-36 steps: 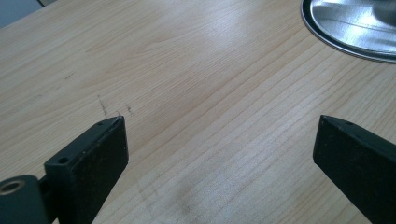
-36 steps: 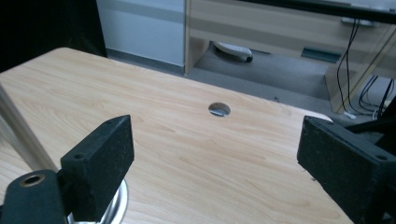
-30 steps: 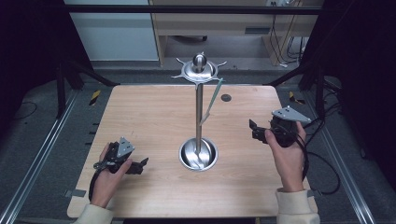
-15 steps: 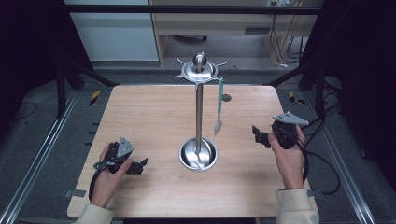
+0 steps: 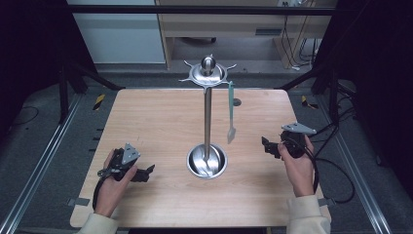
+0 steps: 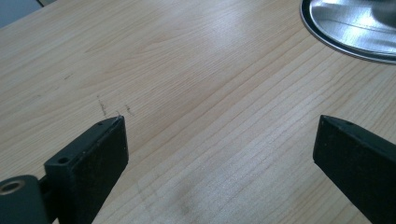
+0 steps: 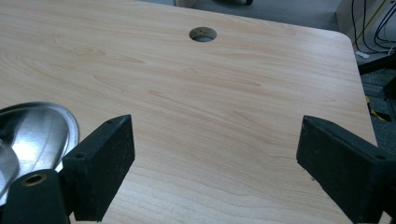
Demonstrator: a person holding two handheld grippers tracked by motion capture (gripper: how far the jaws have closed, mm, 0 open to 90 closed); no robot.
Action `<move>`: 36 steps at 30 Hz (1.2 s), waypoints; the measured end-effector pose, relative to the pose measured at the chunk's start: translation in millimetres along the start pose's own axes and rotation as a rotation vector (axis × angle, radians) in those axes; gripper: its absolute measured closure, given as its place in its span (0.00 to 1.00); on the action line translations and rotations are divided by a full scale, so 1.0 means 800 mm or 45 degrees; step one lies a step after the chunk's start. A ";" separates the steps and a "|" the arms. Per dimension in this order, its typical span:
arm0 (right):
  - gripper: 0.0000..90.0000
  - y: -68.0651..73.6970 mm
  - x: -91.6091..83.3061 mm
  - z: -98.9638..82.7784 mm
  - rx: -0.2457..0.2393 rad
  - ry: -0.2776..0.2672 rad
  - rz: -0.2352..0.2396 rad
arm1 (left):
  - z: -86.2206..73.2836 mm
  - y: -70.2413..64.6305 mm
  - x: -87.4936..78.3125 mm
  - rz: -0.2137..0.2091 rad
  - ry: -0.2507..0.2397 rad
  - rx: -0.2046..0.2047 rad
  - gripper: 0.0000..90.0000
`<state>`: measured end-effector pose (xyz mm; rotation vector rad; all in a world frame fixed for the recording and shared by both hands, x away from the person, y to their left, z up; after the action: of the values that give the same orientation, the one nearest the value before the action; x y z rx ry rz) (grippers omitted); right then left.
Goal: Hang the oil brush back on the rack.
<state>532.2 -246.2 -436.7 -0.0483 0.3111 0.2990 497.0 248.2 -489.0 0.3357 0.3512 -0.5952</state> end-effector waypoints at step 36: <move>0.14 0.019 0.043 -0.063 -0.020 0.111 0.098 | -0.001 -0.001 0.002 -0.004 0.011 0.006 0.03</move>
<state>544.2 -226.9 -495.0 -0.0647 0.3976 0.3761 497.3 247.2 -490.8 0.3426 0.3589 -0.5975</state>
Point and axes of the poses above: each handheld gripper's, and its own axes: x roughly forward along the jaws, z roughly out of its top, y roughly to its left, the point moved 3 cm from there along x, roughly forward along the jaws, and after that the axes turned 15 degrees about -y, right-handed, at the moved point
